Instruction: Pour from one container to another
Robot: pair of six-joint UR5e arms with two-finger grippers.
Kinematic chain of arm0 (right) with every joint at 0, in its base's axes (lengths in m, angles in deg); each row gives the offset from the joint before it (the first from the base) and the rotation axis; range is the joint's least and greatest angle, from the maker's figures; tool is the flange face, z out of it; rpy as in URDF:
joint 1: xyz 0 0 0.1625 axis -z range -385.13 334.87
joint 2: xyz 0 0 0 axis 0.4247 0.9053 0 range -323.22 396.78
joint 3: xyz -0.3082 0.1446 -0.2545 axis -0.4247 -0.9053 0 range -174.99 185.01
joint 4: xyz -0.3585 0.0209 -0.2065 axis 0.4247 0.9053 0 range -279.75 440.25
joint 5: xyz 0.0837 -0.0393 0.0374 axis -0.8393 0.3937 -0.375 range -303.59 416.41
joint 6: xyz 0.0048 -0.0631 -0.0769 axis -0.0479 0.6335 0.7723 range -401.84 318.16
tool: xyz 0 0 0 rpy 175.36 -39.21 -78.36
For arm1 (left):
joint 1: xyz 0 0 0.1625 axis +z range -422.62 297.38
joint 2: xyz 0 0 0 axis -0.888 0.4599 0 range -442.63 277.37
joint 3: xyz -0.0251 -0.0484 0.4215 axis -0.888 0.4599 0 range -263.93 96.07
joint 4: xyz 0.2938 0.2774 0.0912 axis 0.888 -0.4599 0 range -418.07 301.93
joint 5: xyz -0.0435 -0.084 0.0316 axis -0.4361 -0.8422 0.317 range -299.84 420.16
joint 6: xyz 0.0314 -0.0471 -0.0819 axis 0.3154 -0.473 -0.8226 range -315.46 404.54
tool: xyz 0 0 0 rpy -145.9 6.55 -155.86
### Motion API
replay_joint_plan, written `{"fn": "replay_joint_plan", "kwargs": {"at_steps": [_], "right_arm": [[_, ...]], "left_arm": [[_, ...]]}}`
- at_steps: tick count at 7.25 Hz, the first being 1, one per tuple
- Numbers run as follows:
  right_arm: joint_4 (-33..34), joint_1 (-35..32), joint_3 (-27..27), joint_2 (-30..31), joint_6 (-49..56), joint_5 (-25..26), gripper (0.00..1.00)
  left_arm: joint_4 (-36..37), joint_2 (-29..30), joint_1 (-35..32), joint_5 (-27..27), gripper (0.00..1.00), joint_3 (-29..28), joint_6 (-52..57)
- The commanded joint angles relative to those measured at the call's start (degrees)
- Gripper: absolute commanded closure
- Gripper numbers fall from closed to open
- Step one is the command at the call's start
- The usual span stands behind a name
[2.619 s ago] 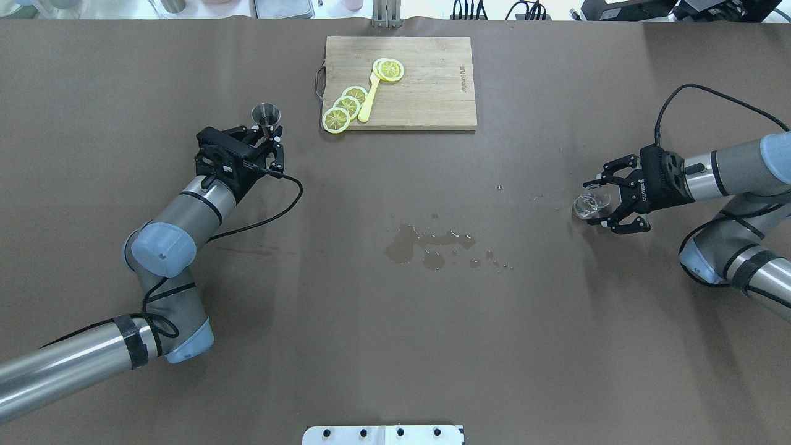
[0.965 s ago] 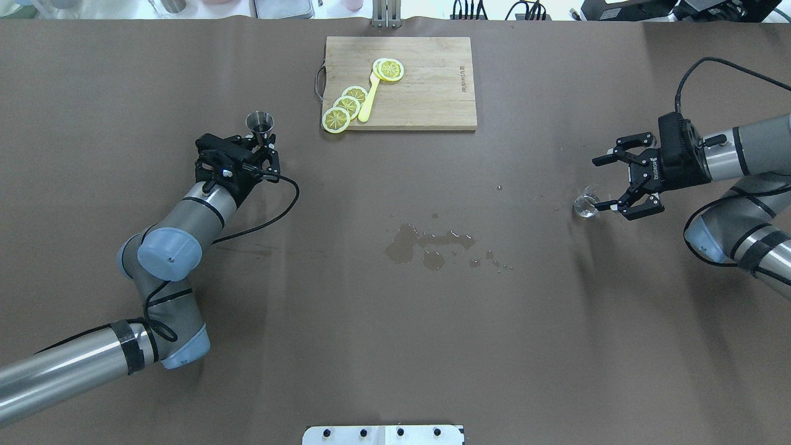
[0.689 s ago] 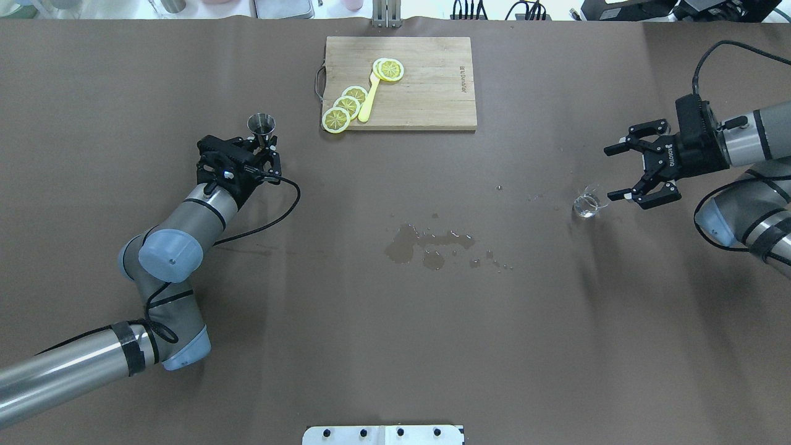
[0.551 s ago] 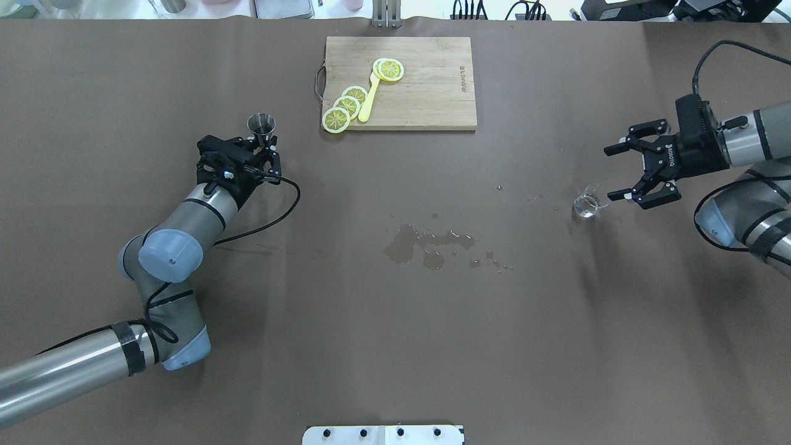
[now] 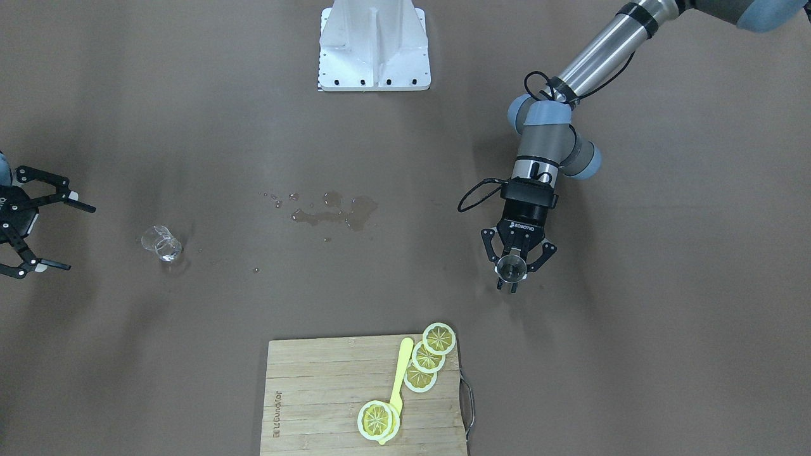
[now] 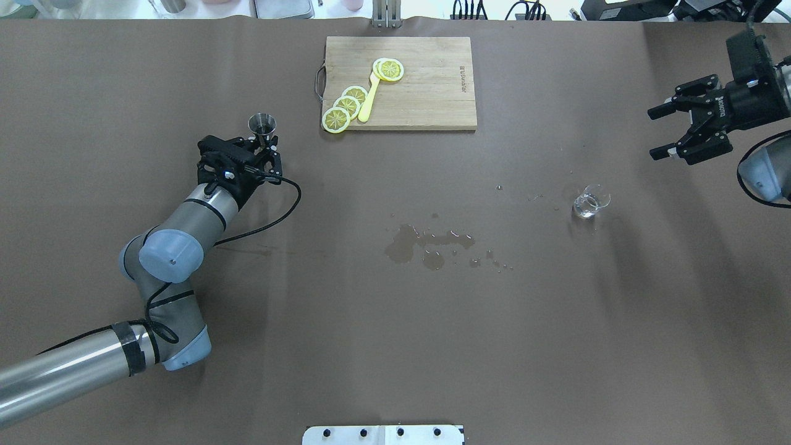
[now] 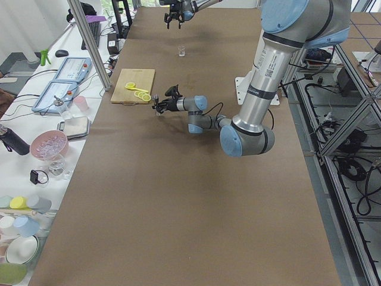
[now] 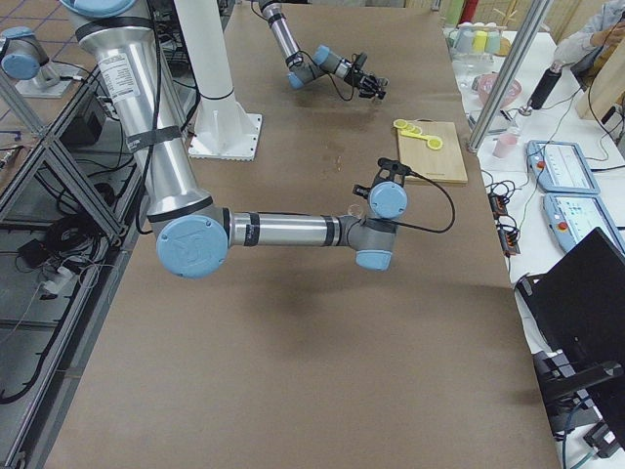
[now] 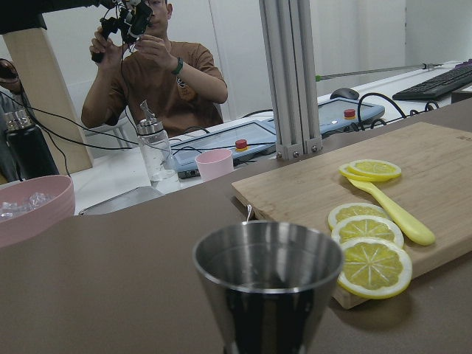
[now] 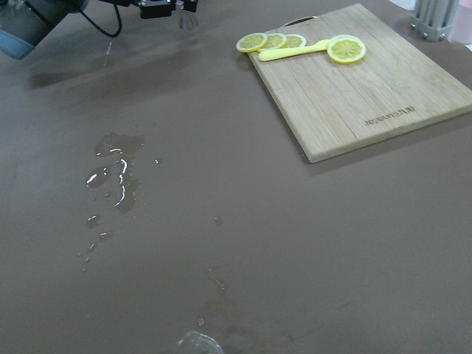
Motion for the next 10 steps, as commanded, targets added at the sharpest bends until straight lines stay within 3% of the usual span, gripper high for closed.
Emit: {"fn": "replay_joint_plan", "kwargs": {"at_steps": [1,5,8,9,10], "right_arm": [[9.03,-1.75,0.09,0.11,1.50,0.30,0.01],[28.19,-2.37,0.52,-1.21,5.80,6.01,0.00],[49.41,-3.59,7.54,0.19,5.81,10.66,0.00],[53.41,-3.68,9.21,1.94,5.81,13.46,0.00],[56.67,-3.86,11.49,4.83,5.81,15.32,0.00]], "left_arm": [[0.00,0.00,0.50,0.09,0.83,0.01,0.00],[0.00,0.09,1.20,0.09,0.83,-0.08,0.09],[-0.09,0.09,1.64,0.09,0.83,-0.34,0.09],[-0.09,0.09,1.64,0.09,0.83,-0.34,0.09],[-0.09,0.00,1.64,0.09,0.74,-0.26,0.09]]}}
